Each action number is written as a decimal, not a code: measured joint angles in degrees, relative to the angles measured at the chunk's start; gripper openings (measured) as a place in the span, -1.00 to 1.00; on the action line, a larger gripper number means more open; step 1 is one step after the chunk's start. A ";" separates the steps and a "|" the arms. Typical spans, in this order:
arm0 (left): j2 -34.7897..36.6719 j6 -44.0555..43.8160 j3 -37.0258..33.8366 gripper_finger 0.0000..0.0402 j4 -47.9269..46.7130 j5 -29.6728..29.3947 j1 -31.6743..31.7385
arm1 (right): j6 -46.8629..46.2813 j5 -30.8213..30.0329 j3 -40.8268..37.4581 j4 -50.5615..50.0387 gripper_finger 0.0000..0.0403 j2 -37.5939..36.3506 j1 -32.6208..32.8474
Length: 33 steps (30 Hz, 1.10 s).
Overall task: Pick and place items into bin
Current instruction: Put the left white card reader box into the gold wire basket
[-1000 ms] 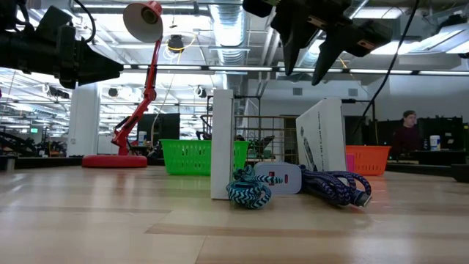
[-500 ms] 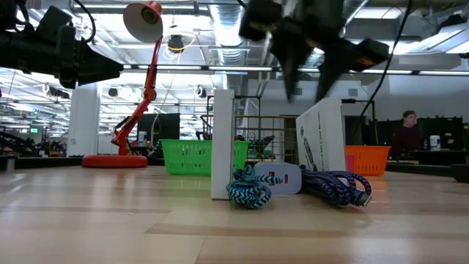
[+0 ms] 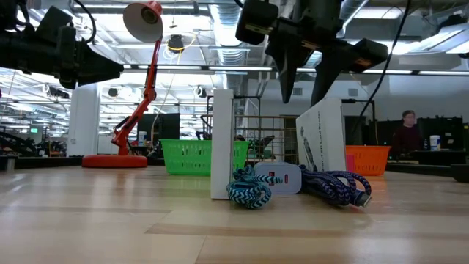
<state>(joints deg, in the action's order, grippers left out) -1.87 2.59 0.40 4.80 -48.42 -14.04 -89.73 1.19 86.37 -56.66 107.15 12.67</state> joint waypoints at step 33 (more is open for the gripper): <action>0.00 0.00 0.00 0.08 0.00 0.00 -0.01 | -1.86 0.24 0.00 -1.22 -0.21 0.00 0.07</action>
<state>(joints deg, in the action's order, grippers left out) -1.87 2.59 0.40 4.80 -48.42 -14.05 -91.59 1.43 86.37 -57.88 107.15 12.73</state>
